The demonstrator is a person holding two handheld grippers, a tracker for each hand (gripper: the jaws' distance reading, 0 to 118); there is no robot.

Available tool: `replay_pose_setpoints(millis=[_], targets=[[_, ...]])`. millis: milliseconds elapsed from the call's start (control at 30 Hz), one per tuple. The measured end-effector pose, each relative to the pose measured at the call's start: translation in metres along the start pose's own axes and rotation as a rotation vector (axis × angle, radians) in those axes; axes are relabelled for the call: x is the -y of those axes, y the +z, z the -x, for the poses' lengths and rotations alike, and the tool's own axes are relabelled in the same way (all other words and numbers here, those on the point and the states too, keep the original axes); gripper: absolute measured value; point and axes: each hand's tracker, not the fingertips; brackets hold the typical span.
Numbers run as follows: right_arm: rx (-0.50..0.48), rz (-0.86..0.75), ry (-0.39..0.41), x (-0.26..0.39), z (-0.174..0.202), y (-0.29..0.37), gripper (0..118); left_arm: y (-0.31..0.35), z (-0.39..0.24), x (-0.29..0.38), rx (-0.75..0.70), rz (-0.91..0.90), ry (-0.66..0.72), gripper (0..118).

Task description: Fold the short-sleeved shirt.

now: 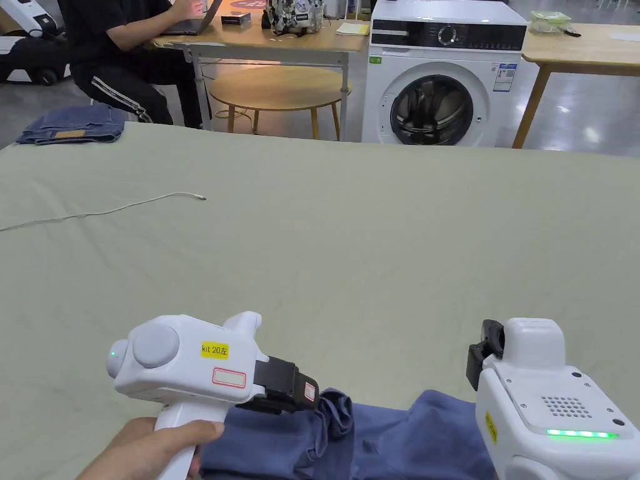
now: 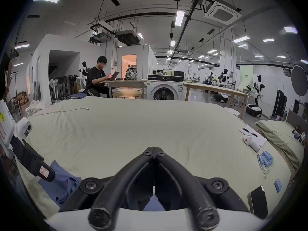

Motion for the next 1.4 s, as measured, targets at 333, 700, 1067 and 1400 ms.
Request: replay_pose_setpoints(millis=[333,700,1067,1400], targets=[[0.001,0.013,-0.005,0.004,-0.002,0.0,0,-0.073,0.025,0.012,-0.09,0.143,0.018,0],[0.01,0.029,-0.016,0.008,-0.007,-0.002,0,-0.121,0.024,0.022,0.029,0.157,0.05,0],[0.018,0.005,-0.036,0.005,-0.01,-0.001,0,-0.079,0.02,0.015,0.071,0.089,0.002,0],[-0.003,-0.041,-0.021,-0.001,0.003,-0.001,0,0.043,0.073,0.007,-0.019,-0.085,0.036,55]])
